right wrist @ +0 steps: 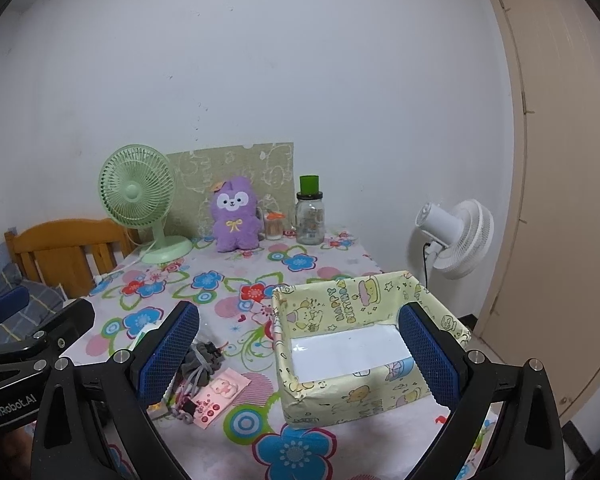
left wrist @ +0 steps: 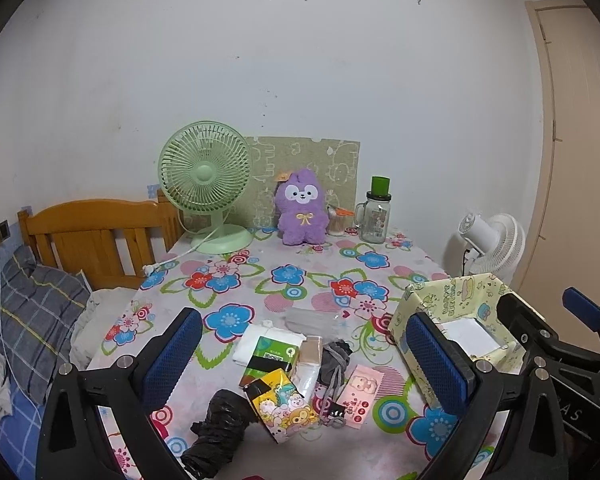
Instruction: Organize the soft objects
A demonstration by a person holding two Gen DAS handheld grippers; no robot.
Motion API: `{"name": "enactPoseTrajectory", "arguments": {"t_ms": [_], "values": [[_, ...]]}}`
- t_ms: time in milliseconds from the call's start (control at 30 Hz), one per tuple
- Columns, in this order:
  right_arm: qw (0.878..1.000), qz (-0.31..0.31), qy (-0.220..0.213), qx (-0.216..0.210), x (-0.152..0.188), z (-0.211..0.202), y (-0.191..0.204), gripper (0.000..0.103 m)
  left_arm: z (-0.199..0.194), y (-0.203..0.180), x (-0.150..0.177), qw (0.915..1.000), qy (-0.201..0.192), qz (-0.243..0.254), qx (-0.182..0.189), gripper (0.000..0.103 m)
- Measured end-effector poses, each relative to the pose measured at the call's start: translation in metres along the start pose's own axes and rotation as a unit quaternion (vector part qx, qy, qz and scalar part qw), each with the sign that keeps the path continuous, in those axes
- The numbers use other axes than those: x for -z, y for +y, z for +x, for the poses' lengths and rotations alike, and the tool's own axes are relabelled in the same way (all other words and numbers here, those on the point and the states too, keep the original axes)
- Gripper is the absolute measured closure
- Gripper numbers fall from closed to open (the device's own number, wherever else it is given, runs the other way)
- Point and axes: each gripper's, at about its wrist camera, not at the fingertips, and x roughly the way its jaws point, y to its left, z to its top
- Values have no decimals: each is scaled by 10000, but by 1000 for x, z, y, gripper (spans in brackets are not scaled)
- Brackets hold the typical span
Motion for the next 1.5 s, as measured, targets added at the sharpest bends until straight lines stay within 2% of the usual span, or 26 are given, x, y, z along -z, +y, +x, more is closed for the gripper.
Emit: {"name": "enactPoseTrajectory", "arguments": {"t_ms": [1500], "values": [[10000,38,-49,-16,0,-6,-2,2,-5,0,-1,10000,0,-28,23,0]]}}
